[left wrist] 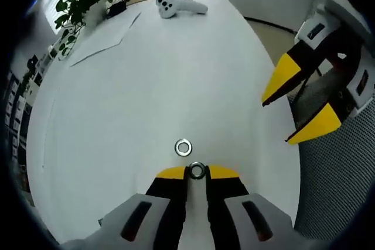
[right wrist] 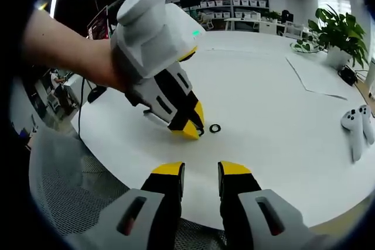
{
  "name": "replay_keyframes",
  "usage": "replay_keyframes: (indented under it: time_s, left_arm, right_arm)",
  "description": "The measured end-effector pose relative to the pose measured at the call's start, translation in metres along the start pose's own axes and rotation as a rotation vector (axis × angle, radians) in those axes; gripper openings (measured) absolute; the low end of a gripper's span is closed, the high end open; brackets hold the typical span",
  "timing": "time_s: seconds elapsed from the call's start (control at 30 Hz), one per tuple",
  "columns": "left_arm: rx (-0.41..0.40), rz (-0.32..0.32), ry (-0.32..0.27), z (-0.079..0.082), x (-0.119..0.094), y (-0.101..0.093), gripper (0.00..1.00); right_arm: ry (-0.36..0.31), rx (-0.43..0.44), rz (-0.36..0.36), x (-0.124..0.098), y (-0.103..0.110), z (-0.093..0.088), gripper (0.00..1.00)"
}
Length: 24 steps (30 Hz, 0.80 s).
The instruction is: Place the washer onto the threaded stud by aligning its center hole with the stud, sliding it down to the base, and recovering from edge contact or off-axis alignment until the washer reaches the visible bottom stop.
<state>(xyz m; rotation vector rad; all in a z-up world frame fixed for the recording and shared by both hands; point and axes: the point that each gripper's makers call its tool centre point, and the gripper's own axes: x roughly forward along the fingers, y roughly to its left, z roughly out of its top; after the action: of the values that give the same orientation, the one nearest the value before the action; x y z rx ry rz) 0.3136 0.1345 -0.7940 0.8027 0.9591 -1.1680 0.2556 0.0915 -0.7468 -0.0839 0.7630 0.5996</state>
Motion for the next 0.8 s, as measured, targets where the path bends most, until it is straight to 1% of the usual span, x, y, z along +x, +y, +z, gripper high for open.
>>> replay_keyframes:
  time_s: [0.13,0.27,0.47,0.6,0.67,0.8]
  left_arm:
    - [0.006,0.002,0.029,-0.008,-0.004,0.000,0.10]
    - [-0.019,-0.010,0.049,-0.017,-0.006,0.003,0.09]
    - [-0.025,-0.014,0.087,-0.029,-0.010,0.005,0.10]
    - [-0.037,-0.035,0.103,-0.033,-0.012,0.005,0.11]
    - [-0.031,-0.040,0.107,-0.034,-0.013,0.003,0.12]
    - [-0.021,-0.031,0.111,-0.035,-0.012,0.005,0.11]
  right_arm:
    - [0.000,0.000,0.000,0.000,0.000,0.000,0.26]
    - [0.002,-0.002,0.001,0.000,0.000,0.000,0.26]
    - [0.002,-0.001,0.000,0.000,0.000,0.000,0.26]
    - [0.004,-0.002,0.000,0.000,0.000,0.000,0.26]
    - [0.005,-0.001,0.000,0.000,0.000,0.000,0.26]
    - [0.006,-0.002,0.000,0.001,0.000,-0.001,0.26]
